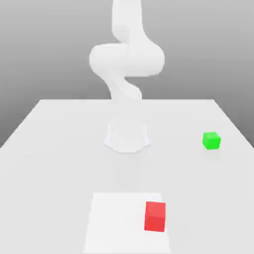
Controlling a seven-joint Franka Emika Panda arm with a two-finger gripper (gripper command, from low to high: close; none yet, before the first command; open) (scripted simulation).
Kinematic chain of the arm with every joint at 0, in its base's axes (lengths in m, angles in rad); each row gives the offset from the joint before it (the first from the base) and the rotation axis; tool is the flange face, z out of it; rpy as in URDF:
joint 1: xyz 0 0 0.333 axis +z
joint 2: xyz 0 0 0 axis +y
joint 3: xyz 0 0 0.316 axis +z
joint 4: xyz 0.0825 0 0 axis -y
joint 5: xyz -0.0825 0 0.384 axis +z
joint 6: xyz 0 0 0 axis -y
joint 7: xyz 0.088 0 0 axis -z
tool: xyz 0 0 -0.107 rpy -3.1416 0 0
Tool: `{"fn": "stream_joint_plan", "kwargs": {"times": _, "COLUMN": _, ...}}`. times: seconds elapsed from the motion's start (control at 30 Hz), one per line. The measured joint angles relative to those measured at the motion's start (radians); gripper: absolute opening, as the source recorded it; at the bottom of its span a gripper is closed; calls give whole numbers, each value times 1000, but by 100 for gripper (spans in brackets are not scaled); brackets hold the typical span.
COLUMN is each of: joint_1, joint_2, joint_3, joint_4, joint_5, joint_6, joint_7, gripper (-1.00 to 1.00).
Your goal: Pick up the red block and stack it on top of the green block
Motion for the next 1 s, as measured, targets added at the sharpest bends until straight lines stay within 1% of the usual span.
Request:
{"fn": "stream_joint_plan", "kwargs": {"times": 0.33, "joint_1": -28, "joint_2": 370, "joint_3": 92, "joint_4": -147, "joint_5": -38, "joint_6": 184, "joint_7": 146, "gripper": 0}}
{"fn": "stream_joint_plan", "kwargs": {"times": 0.6, "joint_1": -14, "joint_2": 659, "joint_3": 131, "joint_4": -263, "joint_5": -54, "joint_6": 330, "joint_7": 250, "gripper": 0}}
{"fn": "stream_joint_plan", "kwargs": {"times": 0.73, "joint_1": 3, "joint_2": 802, "joint_3": 139, "joint_4": -311, "joint_5": -41, "joint_6": 410, "joint_7": 283, "gripper": 0}}
{"fn": "stream_joint_plan", "kwargs": {"times": 0.8, "joint_1": 9, "joint_2": 874, "joint_3": 129, "joint_4": -308, "joint_5": -62, "joint_6": 466, "joint_7": 302, "gripper": 0}}
{"fn": "stream_joint_plan", "kwargs": {"times": 0.9, "joint_1": 44, "joint_2": 984, "joint_3": 84, "joint_4": -293, "joint_5": -107, "joint_6": 557, "joint_7": 337, "gripper": 0}}
{"fn": "stream_joint_plan", "kwargs": {"times": 0.93, "joint_1": 56, "joint_2": 1007, "joint_3": 71, "joint_4": -289, "joint_5": -114, "joint_6": 576, "joint_7": 342, "gripper": -100}}
{"fn": "stream_joint_plan", "kwargs": {"times": 1.0, "joint_1": 55, "joint_2": 1007, "joint_3": 71, "joint_4": -289, "joint_5": -114, "joint_6": 576, "joint_7": 342, "gripper": -100}}
